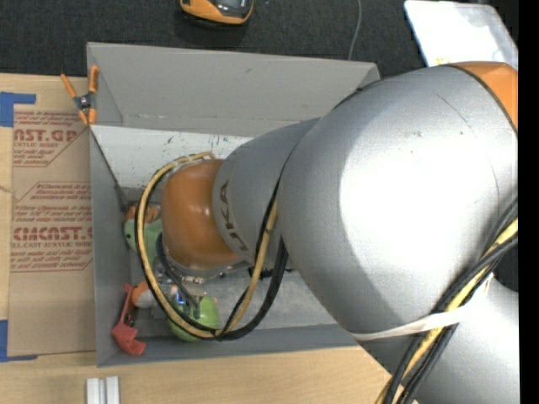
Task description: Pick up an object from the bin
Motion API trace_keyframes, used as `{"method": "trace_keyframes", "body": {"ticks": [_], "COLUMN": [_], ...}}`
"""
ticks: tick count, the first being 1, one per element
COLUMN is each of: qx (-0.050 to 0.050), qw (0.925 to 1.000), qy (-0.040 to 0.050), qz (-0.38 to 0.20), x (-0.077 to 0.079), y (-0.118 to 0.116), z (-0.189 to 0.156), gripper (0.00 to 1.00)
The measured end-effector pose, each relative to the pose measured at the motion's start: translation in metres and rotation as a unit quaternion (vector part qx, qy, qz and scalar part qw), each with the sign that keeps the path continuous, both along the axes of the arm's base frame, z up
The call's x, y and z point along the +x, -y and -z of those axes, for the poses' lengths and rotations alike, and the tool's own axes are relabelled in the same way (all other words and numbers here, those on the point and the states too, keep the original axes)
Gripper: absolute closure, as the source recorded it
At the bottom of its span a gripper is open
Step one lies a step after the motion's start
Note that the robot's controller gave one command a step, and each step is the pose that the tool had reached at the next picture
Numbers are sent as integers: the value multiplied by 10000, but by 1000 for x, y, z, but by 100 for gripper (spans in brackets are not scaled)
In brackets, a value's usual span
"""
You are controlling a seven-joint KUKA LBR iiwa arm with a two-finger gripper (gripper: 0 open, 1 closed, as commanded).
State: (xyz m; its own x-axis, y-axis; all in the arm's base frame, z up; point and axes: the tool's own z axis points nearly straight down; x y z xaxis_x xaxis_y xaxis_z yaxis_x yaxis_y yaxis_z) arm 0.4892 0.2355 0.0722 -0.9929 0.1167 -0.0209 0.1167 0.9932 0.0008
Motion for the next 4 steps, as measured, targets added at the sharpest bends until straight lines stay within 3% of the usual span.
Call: {"method": "trace_keyframes", "body": {"ticks": [1,2,3,4], "qx": [-5,-13,-12,11], "qw": [9983,9988,9984,9986], "qy": [-2,-49,-26,-25], "qz": [-590,-495,-572,523], "x": [67,39,66,20], "y": [15,24,1,62], "z": [1,-57,-100,-71], "gripper": [100,100,100,100]}}
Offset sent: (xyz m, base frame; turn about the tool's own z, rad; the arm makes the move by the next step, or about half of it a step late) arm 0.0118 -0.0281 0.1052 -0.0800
